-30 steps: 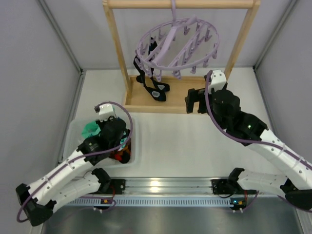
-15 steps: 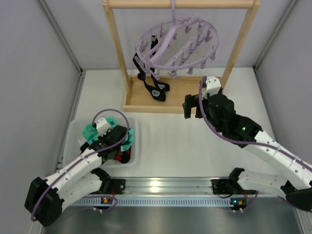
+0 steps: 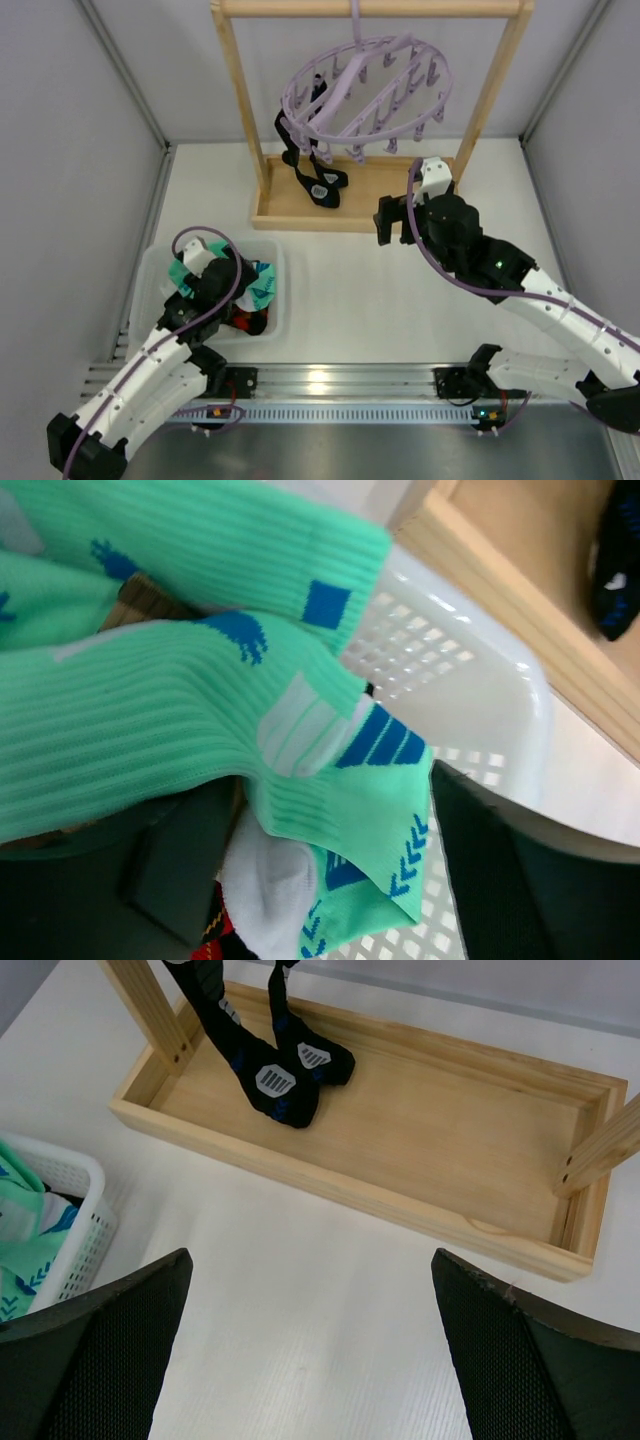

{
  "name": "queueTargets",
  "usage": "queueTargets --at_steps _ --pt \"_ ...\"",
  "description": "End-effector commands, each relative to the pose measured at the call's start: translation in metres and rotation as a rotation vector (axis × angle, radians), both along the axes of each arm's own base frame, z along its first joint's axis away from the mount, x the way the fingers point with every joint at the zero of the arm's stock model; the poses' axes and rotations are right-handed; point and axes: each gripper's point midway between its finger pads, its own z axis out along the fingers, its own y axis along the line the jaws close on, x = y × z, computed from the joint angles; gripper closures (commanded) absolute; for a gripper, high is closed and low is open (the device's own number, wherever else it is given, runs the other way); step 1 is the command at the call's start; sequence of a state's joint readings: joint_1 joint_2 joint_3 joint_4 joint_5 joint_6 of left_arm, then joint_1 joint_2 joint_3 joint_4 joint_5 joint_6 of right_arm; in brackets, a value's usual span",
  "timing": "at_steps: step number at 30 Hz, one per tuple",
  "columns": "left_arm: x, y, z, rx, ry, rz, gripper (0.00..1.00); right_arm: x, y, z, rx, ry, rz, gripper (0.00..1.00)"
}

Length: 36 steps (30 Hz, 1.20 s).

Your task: Remove the socks clipped to the hanger

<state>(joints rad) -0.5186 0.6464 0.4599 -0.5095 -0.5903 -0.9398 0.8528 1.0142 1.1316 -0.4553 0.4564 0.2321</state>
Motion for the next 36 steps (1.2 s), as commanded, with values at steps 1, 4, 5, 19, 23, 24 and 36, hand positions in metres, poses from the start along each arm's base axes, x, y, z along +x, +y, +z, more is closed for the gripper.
queueTargets --at_steps 1,4,5,19,23,24,36 --pt "0.004 -0.002 0.029 -0.015 -0.059 -0.025 0.04 0.002 -0.006 0.02 0.059 -0.046 -0.026 0.01" --pt "0.002 0.003 0.036 0.01 -0.058 -0.013 0.02 0.002 -0.007 0.022 0.06 -0.05 -0.026 0.01" --pt "0.002 0.005 0.039 0.017 -0.065 -0.01 0.02 0.002 -0.008 0.022 0.057 -0.05 -0.027 0.01" --pt "0.008 -0.018 0.139 0.026 -0.208 -0.205 0.02 0.011 -0.016 0.013 0.032 -0.036 -0.056 0.01" --pt "0.029 -0.039 0.16 0.051 -0.271 -0.298 0.02 0.013 -0.018 0.013 0.04 -0.04 -0.056 0.01" --pt "0.042 -0.05 0.18 0.051 -0.364 -0.334 0.02 0.013 -0.019 0.014 0.047 -0.043 -0.055 0.01" --pt "0.176 -0.129 0.141 0.207 -0.485 -0.46 0.02 -0.022 -0.004 0.026 0.176 -0.076 0.15 0.01"
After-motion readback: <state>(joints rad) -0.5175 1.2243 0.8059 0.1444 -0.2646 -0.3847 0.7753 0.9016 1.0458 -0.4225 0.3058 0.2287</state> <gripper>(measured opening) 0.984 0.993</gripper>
